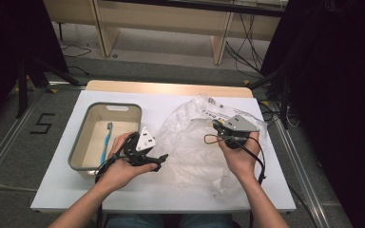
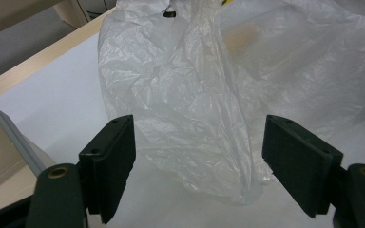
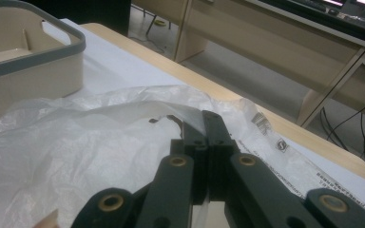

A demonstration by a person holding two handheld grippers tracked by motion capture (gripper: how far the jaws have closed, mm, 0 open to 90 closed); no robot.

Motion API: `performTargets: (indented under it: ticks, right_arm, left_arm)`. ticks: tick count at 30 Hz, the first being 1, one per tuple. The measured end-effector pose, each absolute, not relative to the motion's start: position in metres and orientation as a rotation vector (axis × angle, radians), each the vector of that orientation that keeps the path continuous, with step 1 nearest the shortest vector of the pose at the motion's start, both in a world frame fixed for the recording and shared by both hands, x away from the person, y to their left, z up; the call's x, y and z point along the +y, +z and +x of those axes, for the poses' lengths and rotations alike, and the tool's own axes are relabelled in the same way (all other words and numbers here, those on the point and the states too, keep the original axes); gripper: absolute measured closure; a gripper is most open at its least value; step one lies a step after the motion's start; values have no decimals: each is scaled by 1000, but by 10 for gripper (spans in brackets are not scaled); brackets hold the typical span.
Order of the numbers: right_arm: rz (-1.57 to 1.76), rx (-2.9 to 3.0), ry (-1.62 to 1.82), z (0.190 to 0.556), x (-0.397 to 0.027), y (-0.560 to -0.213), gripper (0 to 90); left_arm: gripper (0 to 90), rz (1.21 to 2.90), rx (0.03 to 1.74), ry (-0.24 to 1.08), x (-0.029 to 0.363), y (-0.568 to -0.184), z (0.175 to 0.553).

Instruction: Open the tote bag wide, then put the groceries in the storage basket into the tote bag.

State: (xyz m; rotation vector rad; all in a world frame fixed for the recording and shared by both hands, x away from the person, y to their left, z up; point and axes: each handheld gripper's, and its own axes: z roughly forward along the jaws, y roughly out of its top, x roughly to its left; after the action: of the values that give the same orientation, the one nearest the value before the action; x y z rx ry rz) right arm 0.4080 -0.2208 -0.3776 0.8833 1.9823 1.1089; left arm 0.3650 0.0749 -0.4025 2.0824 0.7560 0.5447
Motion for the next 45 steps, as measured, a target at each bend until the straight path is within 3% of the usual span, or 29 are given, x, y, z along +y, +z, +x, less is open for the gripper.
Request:
performTargets:
  ticks: [45]
  right_arm:
    - [891, 1985, 1120, 408, -222, -378, 900]
  left_arm:
    - [238, 2076, 834, 550, 103, -384, 372]
